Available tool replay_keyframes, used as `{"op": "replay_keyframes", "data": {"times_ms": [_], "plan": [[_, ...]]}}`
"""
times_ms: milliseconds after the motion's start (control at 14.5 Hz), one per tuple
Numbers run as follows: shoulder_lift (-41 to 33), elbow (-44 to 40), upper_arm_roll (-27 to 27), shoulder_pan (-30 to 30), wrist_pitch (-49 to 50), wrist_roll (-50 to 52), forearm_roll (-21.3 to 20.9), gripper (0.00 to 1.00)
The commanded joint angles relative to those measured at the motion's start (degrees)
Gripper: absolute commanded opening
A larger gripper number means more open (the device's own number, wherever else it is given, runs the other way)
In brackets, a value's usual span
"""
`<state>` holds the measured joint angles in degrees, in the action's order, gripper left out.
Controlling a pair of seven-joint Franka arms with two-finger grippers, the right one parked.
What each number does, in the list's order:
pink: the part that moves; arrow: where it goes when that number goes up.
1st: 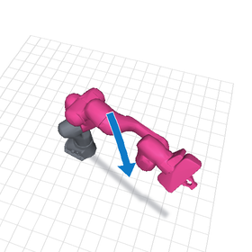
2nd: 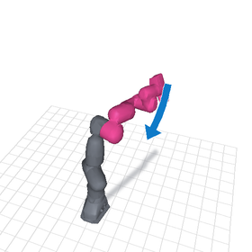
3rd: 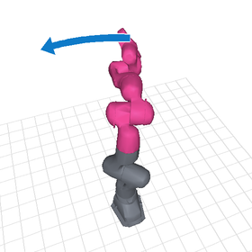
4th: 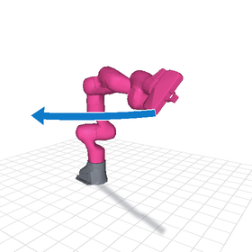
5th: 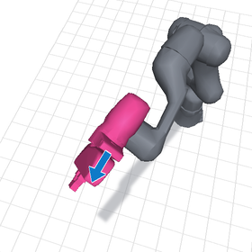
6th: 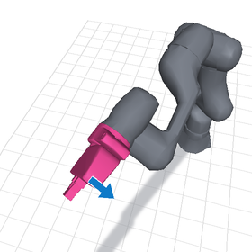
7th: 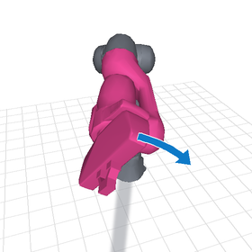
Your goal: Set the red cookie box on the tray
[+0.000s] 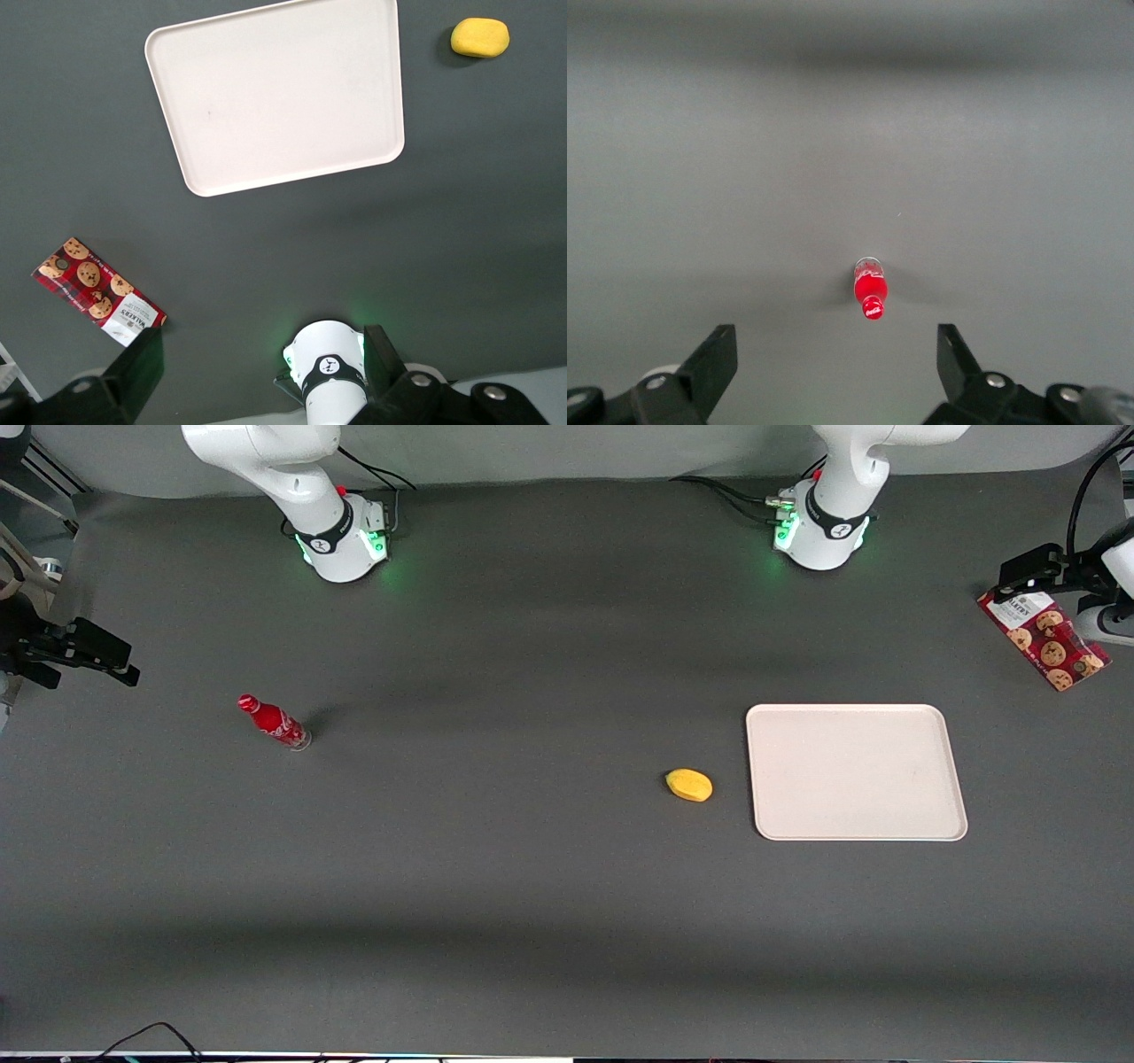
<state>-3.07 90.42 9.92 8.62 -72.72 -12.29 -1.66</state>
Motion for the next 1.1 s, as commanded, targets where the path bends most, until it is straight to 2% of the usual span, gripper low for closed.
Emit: {"op": "replay_keyframes", "data": {"times_ms": [0, 207, 483, 828, 966, 1034], "plan": [[-0.71, 0.81, 2.03, -0.01, 0.48, 0.34, -0.97, 1.0], [-0.62, 0.81, 3.88, -0.01, 0.48, 0.34, -3.78, 1.0], [-0.53, 0.72, 10.1, -0.01, 1.09, -0.1, -9.22, 1.0], [2.36, 3.44, 23.81, -0.1, -3.55, -7.3, -13.36, 1.0], [2.54, 10.0, 30.74, -0.1, -11.52, -7.92, -14.42, 1.0], [2.72, 15.09, 34.34, -0.19, -18.61, -9.49, -14.51, 1.0]]}}
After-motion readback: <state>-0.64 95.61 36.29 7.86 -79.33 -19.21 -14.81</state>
